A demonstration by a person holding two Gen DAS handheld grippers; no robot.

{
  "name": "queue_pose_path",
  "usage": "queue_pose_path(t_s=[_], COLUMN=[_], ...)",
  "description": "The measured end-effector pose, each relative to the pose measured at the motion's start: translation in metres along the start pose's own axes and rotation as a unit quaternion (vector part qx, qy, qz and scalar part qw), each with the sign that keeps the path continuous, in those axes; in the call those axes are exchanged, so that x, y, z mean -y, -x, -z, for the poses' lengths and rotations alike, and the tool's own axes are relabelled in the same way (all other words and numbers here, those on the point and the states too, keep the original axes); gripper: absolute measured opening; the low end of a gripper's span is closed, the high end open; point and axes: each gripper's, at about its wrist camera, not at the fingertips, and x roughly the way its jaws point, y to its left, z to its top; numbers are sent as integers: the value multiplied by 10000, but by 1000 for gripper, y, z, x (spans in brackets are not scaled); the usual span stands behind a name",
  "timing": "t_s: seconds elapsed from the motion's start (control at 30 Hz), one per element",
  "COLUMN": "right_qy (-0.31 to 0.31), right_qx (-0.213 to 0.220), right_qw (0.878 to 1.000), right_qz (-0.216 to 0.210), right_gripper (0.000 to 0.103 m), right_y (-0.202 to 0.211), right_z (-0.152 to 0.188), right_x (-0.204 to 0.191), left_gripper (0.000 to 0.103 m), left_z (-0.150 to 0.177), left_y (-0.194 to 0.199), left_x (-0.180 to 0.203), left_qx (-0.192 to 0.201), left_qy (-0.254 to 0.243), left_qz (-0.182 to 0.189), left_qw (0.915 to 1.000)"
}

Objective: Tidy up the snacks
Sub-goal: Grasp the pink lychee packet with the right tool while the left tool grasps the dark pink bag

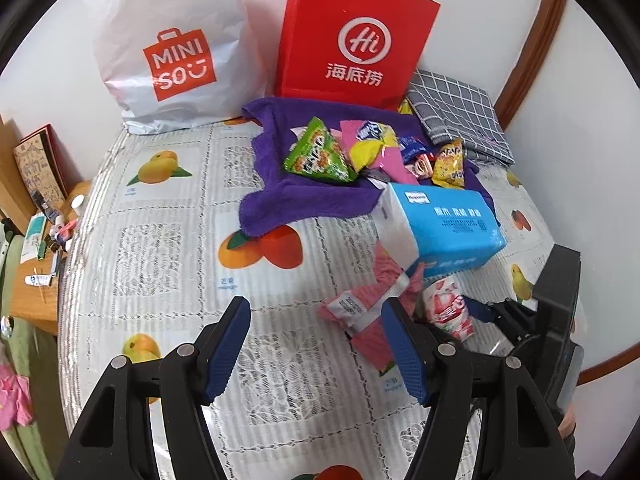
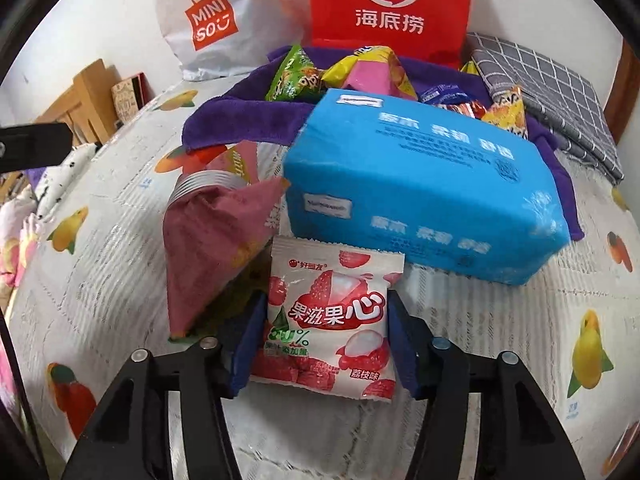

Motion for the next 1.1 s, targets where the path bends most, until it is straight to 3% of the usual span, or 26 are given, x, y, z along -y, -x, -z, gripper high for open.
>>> queue_pose_path(t_s=[0.23,0.5,0.67,0.8,1.03,1.1], right_qy=[-203,-485,-400,-490,-398,-402], right_qx=[123,380,367,388,370,371], right_qw=[9990,9971,9970,9973,9972,9973], right_qz=[383,440,558,395,504,494], right_gripper=[56,57,57,59,59,59], right_y=[13,22,18,20,20,20], right_z=[17,31,26,29,30,30], right_x=[43,87,82,87,83,83], left_gripper=[66,66,66,66,66,59], left_z=[7,13,12,12,16,18], left_y=[-22,-45,-62,-77,-98,-100], left_x=[16,45,59,69,81,80], left_qx=[-185,-218,-204,-255,-146,-160], left_qy=[-188,-658,-865,-982,-1165,-1142], left_qz=[-31,-30,-23,-108,-405,-375], left_qw=[9996,9976,9960,9948,9923,9926])
